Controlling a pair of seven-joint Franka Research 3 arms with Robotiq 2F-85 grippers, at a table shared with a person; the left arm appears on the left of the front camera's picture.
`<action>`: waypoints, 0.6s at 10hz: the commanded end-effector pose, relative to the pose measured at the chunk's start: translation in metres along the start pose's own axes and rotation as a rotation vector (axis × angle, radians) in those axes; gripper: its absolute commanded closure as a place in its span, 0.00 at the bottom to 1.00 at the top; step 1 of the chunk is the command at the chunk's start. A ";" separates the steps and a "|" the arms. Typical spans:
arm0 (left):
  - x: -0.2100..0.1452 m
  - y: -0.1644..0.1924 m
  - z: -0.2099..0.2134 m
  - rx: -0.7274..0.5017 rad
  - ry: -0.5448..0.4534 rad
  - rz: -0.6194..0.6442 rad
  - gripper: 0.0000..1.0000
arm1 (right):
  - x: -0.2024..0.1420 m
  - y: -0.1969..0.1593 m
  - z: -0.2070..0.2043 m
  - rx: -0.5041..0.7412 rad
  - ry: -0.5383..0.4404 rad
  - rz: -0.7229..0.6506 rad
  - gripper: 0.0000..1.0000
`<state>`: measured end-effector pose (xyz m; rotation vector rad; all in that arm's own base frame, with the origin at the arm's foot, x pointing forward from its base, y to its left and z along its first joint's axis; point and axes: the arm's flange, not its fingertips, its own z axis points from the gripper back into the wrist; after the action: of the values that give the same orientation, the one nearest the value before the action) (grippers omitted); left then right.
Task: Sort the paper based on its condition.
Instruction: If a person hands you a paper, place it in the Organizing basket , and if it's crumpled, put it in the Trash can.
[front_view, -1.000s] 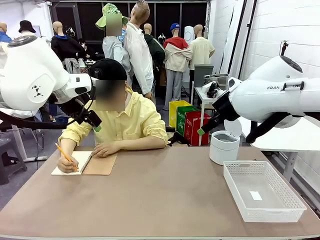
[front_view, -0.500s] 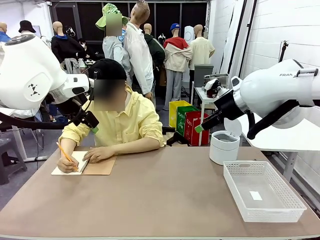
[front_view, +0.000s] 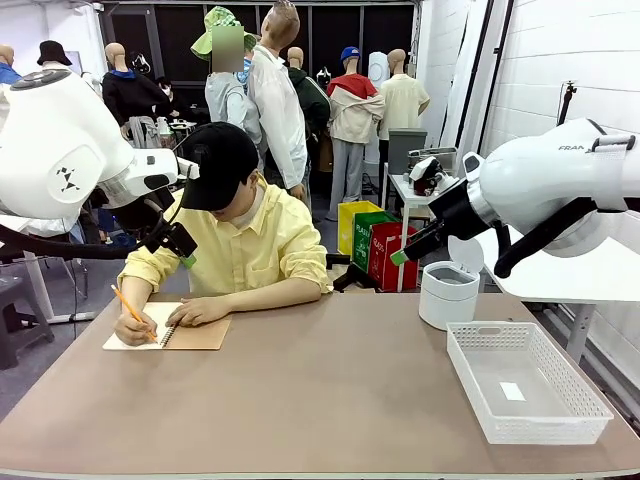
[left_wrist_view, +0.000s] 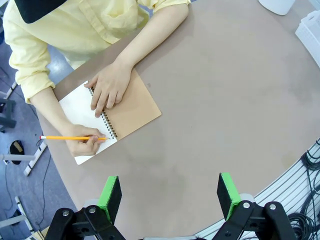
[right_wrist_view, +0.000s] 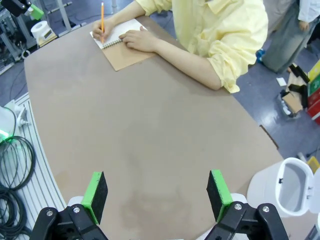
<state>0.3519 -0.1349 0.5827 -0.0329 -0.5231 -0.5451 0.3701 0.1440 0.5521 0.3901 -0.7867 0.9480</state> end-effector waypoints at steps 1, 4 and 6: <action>0.000 0.000 0.000 -0.002 -0.006 -0.002 0.00 | 0.000 0.000 -0.001 0.013 -0.006 -0.007 0.00; 0.000 0.000 0.000 -0.002 -0.006 -0.002 0.00 | 0.000 0.000 -0.001 0.013 -0.006 -0.007 0.00; 0.000 0.000 0.000 -0.002 -0.006 -0.002 0.00 | 0.000 0.000 -0.001 0.013 -0.006 -0.007 0.00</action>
<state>0.3519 -0.1349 0.5827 -0.0328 -0.5231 -0.5452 0.3694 0.1446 0.5526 0.3846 -0.7866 0.9498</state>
